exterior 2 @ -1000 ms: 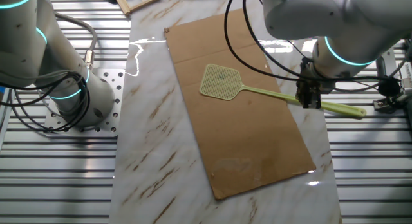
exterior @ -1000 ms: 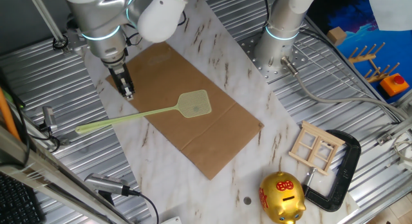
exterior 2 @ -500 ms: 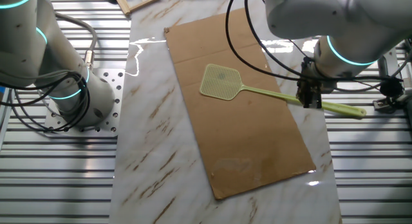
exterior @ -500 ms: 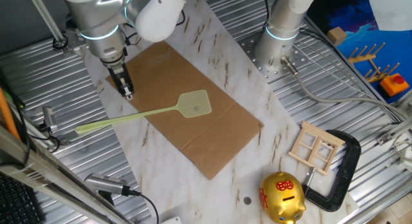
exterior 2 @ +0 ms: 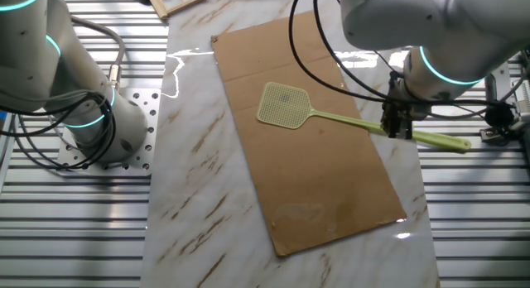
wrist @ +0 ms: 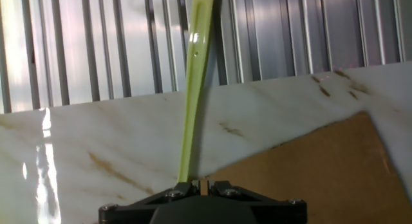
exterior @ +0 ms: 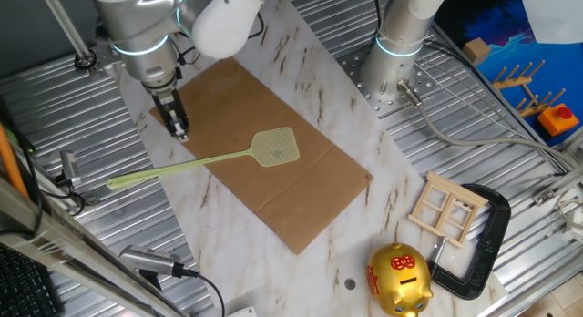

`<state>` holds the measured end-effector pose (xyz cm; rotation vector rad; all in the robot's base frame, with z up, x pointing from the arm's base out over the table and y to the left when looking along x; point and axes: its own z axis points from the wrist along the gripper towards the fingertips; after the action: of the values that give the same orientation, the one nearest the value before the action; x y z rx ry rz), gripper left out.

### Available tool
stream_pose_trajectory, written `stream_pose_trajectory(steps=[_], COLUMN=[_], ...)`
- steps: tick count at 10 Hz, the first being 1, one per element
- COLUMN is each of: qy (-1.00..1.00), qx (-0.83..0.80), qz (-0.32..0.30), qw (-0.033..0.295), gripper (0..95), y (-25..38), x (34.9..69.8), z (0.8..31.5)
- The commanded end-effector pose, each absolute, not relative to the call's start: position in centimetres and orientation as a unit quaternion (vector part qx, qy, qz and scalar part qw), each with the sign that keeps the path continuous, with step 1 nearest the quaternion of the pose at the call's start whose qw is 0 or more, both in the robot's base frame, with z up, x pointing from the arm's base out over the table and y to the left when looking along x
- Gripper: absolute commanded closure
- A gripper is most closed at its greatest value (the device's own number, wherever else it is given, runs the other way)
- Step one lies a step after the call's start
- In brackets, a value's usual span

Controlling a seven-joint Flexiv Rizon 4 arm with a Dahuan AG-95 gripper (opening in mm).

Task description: Swat with a flyswatter

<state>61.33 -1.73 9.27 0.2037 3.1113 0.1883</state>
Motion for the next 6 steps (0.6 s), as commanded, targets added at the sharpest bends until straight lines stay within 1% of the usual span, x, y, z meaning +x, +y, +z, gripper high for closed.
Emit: stream_pose_trajectory(steps=[1, 4, 6], qy=[0.992, 0.989, 0.990], qx=[0.104, 0.127, 0.123], qz=[0.064, 0.064, 0.066], qw=[0.028, 0.034, 0.032], gripper=[57.0, 57.0, 57.0], y=[-0.6, 1.3, 1.3], x=[62.4, 64.7, 66.2], z=[8.4, 6.3, 5.2])
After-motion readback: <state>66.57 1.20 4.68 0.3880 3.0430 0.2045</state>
